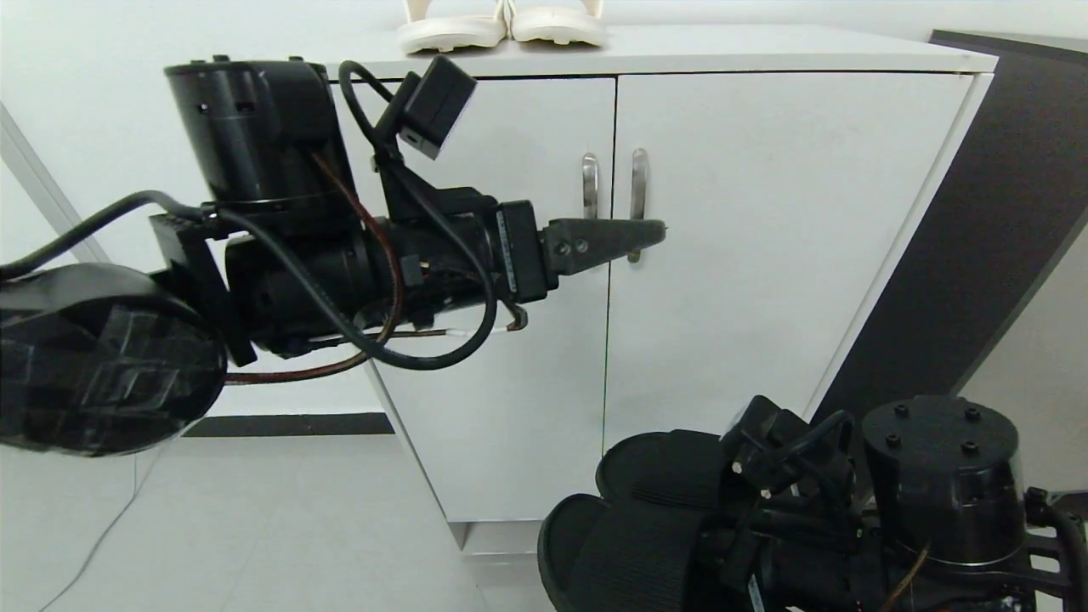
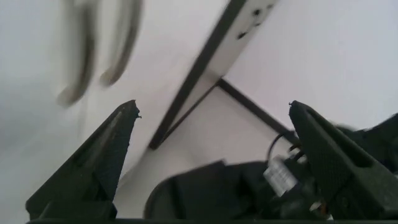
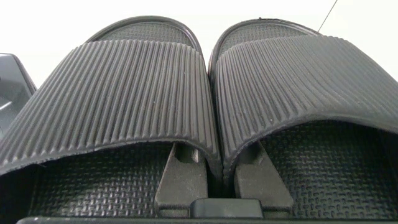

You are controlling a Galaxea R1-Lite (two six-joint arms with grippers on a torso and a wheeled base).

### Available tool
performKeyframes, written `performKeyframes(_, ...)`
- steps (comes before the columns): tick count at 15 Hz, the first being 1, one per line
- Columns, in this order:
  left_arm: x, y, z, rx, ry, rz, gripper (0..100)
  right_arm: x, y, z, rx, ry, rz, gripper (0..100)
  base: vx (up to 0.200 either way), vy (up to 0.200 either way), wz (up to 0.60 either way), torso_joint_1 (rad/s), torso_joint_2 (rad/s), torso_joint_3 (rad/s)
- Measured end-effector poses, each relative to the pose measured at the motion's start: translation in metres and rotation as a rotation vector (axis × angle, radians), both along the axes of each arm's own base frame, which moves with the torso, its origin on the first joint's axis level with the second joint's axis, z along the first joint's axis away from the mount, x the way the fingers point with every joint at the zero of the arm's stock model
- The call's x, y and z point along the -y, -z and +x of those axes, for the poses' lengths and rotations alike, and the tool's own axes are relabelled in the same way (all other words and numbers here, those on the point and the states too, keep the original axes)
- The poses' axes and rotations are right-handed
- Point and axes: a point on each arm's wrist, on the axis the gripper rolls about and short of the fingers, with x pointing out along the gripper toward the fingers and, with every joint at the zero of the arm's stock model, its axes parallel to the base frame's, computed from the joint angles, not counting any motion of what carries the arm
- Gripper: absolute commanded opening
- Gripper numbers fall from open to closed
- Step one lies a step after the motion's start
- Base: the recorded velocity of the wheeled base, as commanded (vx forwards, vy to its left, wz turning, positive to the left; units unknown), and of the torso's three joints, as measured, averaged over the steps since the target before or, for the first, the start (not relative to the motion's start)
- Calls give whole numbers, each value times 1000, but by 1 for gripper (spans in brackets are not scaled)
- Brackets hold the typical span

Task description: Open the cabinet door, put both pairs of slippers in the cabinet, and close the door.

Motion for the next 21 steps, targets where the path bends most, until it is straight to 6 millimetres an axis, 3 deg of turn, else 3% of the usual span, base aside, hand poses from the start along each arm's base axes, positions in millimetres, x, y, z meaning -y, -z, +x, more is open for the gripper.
performKeyframes(3, 18, -14, 8, -33, 66, -63, 100, 0, 0, 0, 4, 0, 3, 0, 0, 0, 0, 0, 0, 0)
performKeyframes(7, 37, -18, 9, -24, 21, -73, 100, 0, 0, 0, 14, -5, -5, 0, 0, 0, 0, 0, 0, 0)
performKeyframes(12, 41, -19, 13, 12, -133, -28, 100, 0, 1, 0, 13, -5, -9, 0, 0, 0, 0, 0, 0, 0)
performKeyframes(21, 49, -26, 25, 10, -198, 9, 100, 0, 1, 0, 13, -8, -13, 0, 0, 0, 0, 0, 0, 0)
